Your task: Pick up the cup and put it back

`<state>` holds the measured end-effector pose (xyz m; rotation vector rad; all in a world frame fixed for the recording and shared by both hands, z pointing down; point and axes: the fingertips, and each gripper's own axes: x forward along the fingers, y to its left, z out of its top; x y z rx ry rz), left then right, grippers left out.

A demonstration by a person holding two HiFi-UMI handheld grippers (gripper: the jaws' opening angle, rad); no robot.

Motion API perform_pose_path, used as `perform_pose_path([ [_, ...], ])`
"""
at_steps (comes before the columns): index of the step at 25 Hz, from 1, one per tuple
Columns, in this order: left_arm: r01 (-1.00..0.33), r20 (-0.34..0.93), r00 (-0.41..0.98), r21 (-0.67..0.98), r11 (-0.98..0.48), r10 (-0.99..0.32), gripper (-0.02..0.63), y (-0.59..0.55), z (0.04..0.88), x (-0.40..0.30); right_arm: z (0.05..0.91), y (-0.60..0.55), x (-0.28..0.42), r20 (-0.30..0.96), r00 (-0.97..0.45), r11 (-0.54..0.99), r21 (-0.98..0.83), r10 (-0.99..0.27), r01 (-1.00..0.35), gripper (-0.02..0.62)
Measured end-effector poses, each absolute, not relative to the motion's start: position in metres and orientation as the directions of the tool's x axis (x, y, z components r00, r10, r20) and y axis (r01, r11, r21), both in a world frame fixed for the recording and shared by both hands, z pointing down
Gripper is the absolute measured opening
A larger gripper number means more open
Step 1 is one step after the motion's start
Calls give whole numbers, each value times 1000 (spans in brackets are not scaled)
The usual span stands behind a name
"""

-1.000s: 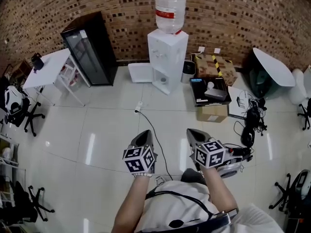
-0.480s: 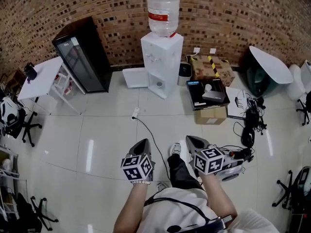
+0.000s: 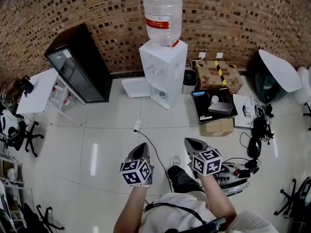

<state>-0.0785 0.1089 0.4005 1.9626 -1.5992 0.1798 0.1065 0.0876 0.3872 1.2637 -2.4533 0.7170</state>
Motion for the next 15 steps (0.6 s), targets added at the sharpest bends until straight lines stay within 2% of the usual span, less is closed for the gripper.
perform_pose_path([
  [7, -938, 500, 255, 337, -86, -828, 0, 15, 414, -76, 397, -4, 107, 495, -585, 507, -296, -643, -809, 12],
  [15, -941, 528, 247, 332, -70, -812, 0, -54, 451, -82, 450, -65, 93, 560, -598, 546, -282, -573, -788, 12],
])
